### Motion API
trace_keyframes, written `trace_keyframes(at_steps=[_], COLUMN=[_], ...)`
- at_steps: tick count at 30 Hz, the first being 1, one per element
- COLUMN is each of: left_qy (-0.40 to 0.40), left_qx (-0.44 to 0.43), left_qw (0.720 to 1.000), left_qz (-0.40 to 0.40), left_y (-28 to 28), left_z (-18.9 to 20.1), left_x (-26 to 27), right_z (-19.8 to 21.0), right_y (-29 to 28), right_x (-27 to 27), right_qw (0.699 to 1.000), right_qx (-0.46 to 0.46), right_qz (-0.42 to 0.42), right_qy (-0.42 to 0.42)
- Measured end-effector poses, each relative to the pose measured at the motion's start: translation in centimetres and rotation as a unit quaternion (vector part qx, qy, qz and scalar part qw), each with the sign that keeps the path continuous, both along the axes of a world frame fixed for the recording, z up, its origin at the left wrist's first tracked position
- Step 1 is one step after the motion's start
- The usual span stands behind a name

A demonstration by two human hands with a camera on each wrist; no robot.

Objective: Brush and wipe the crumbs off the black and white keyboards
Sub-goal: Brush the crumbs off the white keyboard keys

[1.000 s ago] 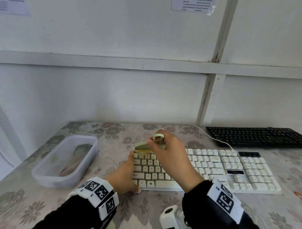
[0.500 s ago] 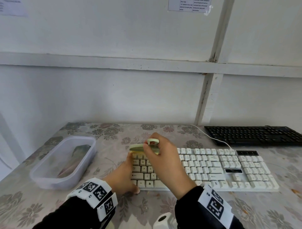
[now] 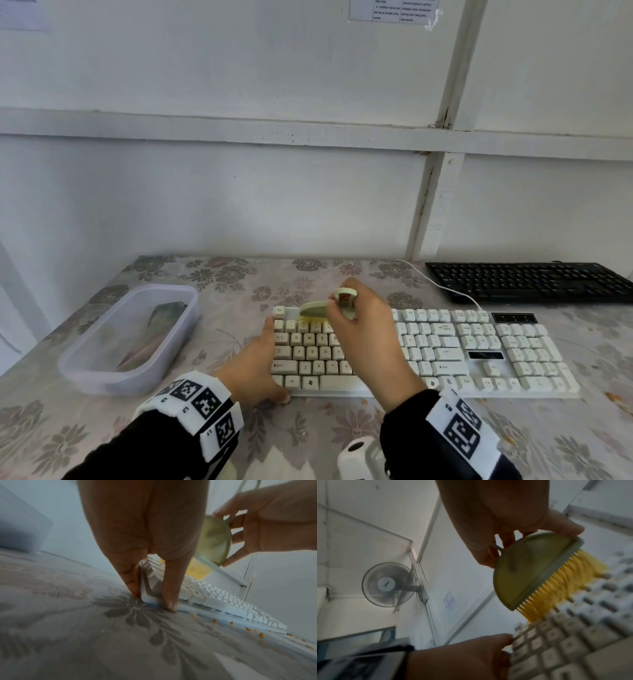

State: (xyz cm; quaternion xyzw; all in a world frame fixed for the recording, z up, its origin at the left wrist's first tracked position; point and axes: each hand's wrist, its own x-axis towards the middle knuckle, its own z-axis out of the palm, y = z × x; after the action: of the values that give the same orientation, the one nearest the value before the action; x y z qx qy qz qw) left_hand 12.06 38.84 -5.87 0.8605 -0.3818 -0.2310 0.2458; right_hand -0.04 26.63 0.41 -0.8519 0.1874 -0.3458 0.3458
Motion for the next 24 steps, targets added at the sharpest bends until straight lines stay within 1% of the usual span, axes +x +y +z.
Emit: trace_keyframes(at_steps=[2, 3, 4, 6, 8, 9, 11, 13, 15, 16, 18, 21, 24], left_qy=[0.003, 0.003, 0.003, 0.003, 0.0, 0.001, 0.004, 0.007, 0.014, 0.013, 0.011, 0.008, 0.011], left_qx=[-0.01, -0.01, -0.007, -0.006, -0.015, -0.017, -0.02, -0.018, -0.016, -0.015, -0.011, -0.01, -0.018], left_qw=[1.0, 1.0, 1.0, 1.0, 1.0, 1.0, 1.0, 1.0, 1.0, 1.0, 1.0, 1.0, 1.0], left_qz=[-0.007, -0.01, -0.009, -0.004, -0.004, -0.005, -0.007, -0.006, -0.005, -0.005, -0.004, 0.0, -0.001], left_y=[0.0, 0.0, 0.0, 0.0, -0.1, -0.1, -0.1, -0.1, 0.0, 0.0, -0.1, -0.1, -0.1], left_z=[-0.2, -0.3, -0.3, -0.4, -0.5, -0.5, -0.5, -0.7, -0.8, -0.8, -0.8, -0.9, -1.2], left_x=[0.1, 0.2, 0.2, 0.3, 0.3, 0.3, 0.4, 0.6, 0.6, 0.6, 0.5, 0.5, 0.8], right_z=[0.3, 0.7, 1.0, 1.3, 1.0, 0.7, 0.4, 0.3, 0.7, 1.0, 1.4, 1.3, 0.5], right_y=[-0.6, -0.6, -0.4, 0.6, 1.1, 0.9, -0.4, -2.0, -2.9, -3.0, -2.7, -2.9, -4.8], right_x=[-0.3, -0.4, -0.4, -0.5, -0.6, -0.6, -0.9, -1.5, -2.2, -2.5, -2.9, -3.6, -4.5], right_qw=[1.0, 1.0, 1.0, 0.997, 0.995, 0.996, 0.998, 0.999, 0.998, 0.998, 0.996, 0.993, 0.992], right_qx=[-0.007, -0.013, -0.011, 0.025, 0.03, 0.022, 0.035, 0.049, 0.041, 0.041, 0.069, 0.107, 0.115], right_qz=[-0.029, -0.024, -0.004, 0.063, 0.089, 0.082, 0.051, 0.003, -0.043, -0.049, -0.022, 0.018, -0.01], right_qy=[0.007, 0.001, -0.01, -0.029, -0.031, -0.027, -0.013, -0.008, -0.013, -0.025, -0.055, -0.053, -0.044])
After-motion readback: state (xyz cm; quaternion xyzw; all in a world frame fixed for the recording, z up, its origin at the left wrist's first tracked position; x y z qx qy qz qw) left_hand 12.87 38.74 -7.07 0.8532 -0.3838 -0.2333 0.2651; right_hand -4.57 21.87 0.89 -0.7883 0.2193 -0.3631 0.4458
